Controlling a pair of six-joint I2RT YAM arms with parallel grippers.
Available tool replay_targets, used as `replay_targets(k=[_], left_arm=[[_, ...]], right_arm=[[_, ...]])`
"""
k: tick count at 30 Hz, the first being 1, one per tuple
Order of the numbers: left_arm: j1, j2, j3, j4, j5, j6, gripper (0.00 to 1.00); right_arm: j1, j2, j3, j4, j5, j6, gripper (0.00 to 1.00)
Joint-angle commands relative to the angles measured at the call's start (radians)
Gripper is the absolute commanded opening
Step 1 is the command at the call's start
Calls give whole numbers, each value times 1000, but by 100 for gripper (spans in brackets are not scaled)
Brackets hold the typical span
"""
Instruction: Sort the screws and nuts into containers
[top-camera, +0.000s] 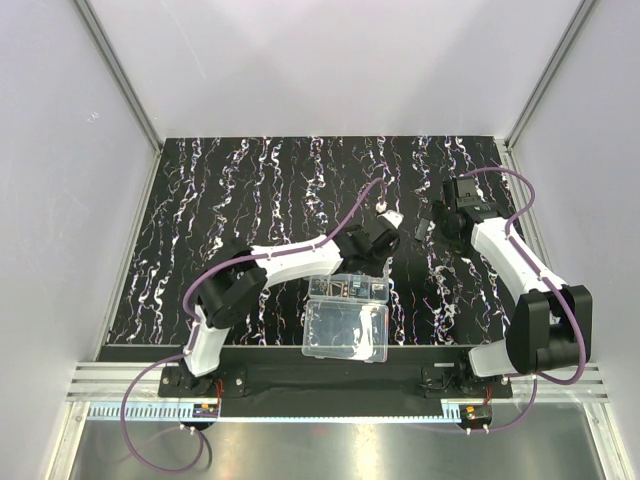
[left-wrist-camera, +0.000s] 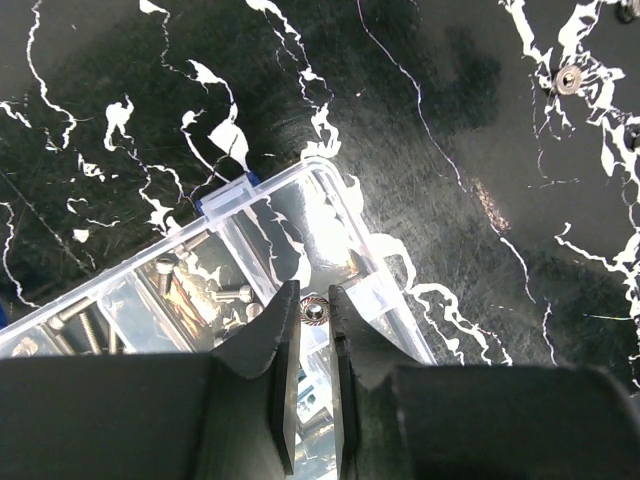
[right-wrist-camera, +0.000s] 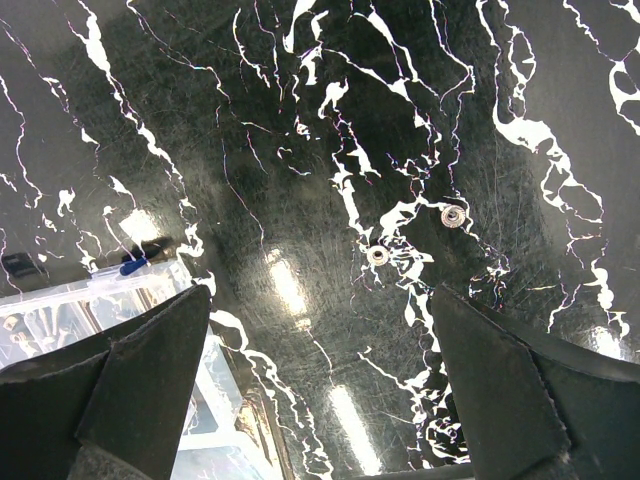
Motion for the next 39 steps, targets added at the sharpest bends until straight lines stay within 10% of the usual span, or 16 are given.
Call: replay_targets(k=[1,34,39], left_arm=[[-1,4,61,24,19,20,9],[3,42,71,54,-8,81,11],[6,22,70,51,-1,89,28]], right_arm=[[-4,-28,2,10,37,1,100],[-2,12,112,-27,68,18,100],[-2,-3,108,-36,79,20,100]])
